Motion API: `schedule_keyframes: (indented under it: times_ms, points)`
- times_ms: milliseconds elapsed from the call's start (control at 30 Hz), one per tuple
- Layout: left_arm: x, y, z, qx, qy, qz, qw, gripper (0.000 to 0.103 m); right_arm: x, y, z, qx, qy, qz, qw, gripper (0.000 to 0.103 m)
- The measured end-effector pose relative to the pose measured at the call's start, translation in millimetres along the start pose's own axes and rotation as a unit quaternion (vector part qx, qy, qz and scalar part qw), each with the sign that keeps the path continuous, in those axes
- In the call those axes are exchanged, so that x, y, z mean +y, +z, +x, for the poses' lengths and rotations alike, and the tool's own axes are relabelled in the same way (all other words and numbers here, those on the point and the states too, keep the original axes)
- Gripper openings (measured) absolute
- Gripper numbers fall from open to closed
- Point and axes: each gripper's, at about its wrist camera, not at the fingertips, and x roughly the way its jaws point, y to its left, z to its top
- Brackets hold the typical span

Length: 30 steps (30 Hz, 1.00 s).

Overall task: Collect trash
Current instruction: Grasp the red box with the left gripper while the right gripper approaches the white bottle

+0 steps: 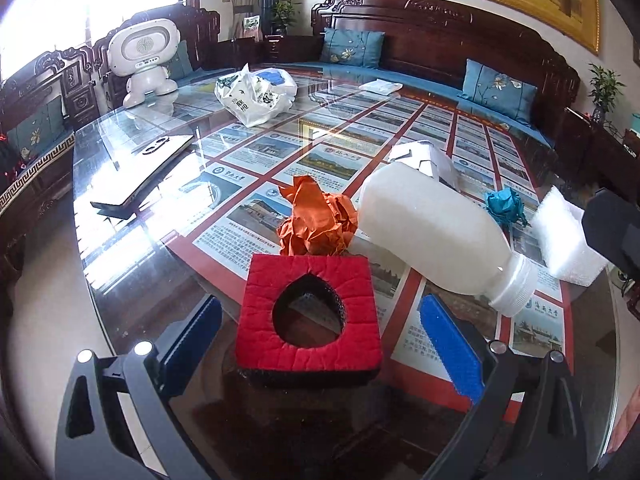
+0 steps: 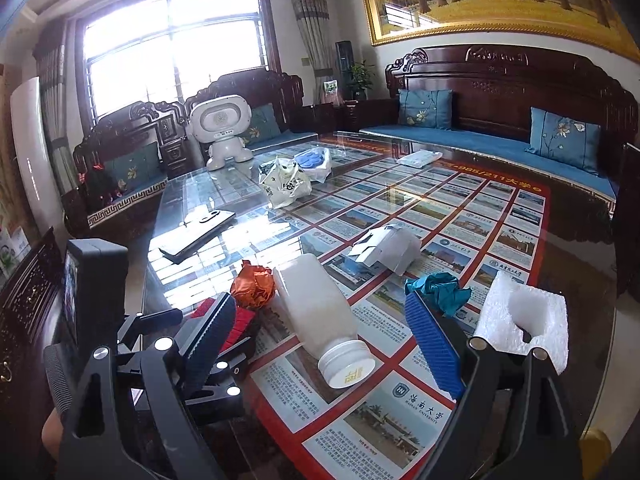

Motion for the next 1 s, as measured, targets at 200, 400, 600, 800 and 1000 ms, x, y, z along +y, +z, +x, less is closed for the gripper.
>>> schedule_keyframes:
  times_ms: [200, 400, 600, 800, 1000]
  points:
    - [4, 2, 13, 0.031, -0.019, -0.003, 0.9993, 0.076, 3, 0, 15, 0.015, 0.009, -0.013, 1.000, 0.084]
    - [8, 3, 12, 0.031, -0.029, -0.010, 0.9990, 0.064, 5, 2, 27, 0.029, 0.018, -0.024, 0.999, 0.084]
    - [16, 0, 1, 0.019, -0.020, -0.019, 0.9994, 0.064, 7, 5, 44, 0.048, 0.019, -0.035, 0.998, 0.084]
    - [21, 0, 3, 0.025, -0.017, -0.026, 0.9992, 0.064, 7, 7, 66, 0.071, 0.015, -0.049, 0.996, 0.084]
    - [23, 1, 3, 0.025, -0.018, -0.027, 0.9992, 0.064, 7, 5, 86, 0.106, 0.016, -0.069, 0.992, 0.081]
